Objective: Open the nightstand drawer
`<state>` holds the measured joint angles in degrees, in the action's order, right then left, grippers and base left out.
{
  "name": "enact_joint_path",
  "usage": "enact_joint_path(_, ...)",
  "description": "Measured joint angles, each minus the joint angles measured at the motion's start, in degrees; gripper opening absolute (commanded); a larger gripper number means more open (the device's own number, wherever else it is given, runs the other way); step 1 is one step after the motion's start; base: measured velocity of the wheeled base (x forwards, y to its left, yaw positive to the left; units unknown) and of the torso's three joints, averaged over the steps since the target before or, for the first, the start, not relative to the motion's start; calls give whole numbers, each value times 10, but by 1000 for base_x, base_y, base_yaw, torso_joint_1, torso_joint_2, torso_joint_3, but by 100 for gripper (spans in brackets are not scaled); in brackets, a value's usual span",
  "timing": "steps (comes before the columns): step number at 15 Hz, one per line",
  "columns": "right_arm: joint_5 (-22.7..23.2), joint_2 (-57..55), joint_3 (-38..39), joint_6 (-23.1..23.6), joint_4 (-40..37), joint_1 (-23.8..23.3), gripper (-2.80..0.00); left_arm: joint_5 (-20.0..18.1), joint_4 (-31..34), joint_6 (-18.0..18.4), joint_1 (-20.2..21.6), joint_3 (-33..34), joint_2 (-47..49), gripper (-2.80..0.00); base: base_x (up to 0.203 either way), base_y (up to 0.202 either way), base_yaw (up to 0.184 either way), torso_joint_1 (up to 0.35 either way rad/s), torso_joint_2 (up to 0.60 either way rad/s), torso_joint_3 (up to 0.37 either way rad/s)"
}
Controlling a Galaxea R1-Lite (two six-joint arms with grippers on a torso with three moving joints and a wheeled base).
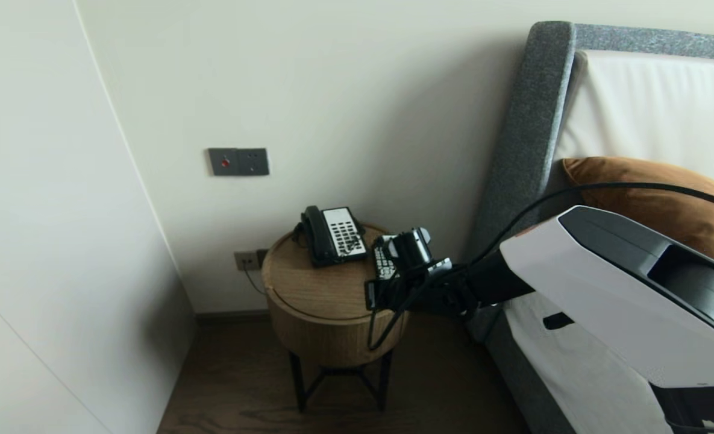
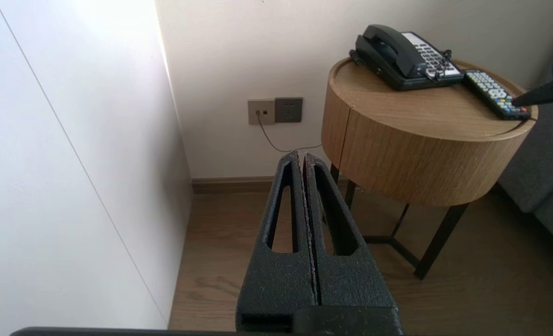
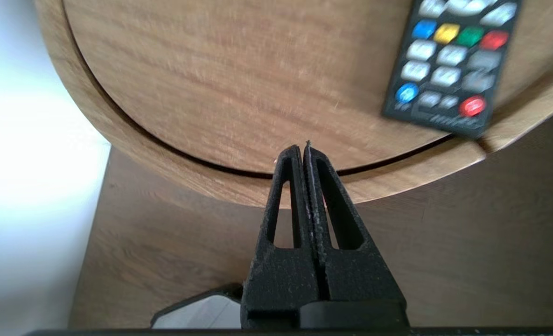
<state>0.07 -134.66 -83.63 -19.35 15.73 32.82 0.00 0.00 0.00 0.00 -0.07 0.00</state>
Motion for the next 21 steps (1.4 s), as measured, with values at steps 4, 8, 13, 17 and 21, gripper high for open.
enact_joint_path(4, 0, -21, -4, -2, 1, 2, -280, 0, 0, 0, 0, 0, 0, -280, 0, 0, 0, 0, 0, 0)
enact_joint_path(8, -1, -34, -4, -9, 2, 4, -280, 0, 0, 0, 0, 0, 0, -280, 0, 0, 0, 0, 0, 0)
enact_joint_path(13, -1, -46, -11, -10, 5, 3, -280, 0, 0, 0, 0, 0, 0, -280, 0, 0, 0, 0, 0, 0)
enact_joint_path(17, -1, -51, -7, -10, 5, 4, -280, 0, 0, 0, 0, 0, 0, -280, 0, 0, 0, 0, 0, 0)
enact_joint_path(21, -2, -45, 12, -10, 10, 8, -280, 0, 0, 0, 0, 0, 0, -280, 0, 0, 0, 0, 0, 0)
